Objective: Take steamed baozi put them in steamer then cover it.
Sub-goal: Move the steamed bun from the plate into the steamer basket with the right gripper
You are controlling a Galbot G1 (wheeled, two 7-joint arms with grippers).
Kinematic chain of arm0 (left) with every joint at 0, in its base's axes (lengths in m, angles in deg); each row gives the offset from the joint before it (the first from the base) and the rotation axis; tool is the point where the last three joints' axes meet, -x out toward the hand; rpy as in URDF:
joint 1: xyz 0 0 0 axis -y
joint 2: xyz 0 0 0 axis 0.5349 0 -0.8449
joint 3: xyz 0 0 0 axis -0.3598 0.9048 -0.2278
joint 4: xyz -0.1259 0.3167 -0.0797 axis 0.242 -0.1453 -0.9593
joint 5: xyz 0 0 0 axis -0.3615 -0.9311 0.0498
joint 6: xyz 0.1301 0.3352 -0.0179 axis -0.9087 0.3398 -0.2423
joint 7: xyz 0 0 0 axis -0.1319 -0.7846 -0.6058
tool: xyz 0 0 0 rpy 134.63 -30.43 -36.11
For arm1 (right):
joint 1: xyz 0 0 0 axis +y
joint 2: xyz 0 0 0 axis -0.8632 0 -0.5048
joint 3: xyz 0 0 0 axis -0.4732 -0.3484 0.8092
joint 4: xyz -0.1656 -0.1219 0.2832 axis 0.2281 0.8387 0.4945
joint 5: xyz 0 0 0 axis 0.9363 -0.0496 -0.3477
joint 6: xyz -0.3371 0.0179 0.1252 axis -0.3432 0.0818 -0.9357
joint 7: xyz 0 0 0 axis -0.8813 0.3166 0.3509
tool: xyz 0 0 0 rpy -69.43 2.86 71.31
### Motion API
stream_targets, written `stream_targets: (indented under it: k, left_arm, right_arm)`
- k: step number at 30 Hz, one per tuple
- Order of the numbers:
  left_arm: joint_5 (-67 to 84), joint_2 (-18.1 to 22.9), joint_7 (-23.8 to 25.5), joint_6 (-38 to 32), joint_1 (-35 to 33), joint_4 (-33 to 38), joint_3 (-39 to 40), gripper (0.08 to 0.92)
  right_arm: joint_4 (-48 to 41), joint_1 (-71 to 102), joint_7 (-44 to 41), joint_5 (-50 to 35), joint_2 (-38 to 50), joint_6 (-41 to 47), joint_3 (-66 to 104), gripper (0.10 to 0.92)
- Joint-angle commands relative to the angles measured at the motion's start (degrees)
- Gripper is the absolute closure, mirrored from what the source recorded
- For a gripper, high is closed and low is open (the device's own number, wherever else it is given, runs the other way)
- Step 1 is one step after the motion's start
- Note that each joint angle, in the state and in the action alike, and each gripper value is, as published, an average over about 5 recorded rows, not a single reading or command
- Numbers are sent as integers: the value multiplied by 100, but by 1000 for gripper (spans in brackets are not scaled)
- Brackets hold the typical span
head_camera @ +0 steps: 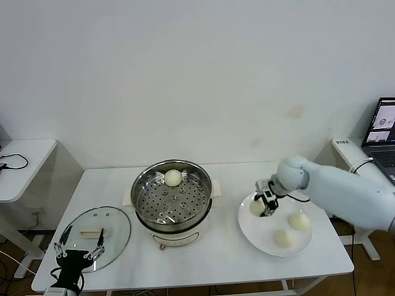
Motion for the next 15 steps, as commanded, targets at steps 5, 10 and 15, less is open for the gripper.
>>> stream_targets:
  k: [5, 10, 15]
  left_arm:
    - [89, -81, 10, 41, 79, 50, 9, 177]
    - [109, -102, 15, 43, 73, 65, -27, 177]
    - [131, -118, 22, 35, 8, 122, -108, 177]
  right_arm:
    - [430, -2548, 265, -1992, -947, 535, -999, 410]
    - [347, -2316, 716, -2591, -1858, 1025, -896, 401]
    - [-241, -1831, 1069, -2762, -2851, 1305, -709, 398]
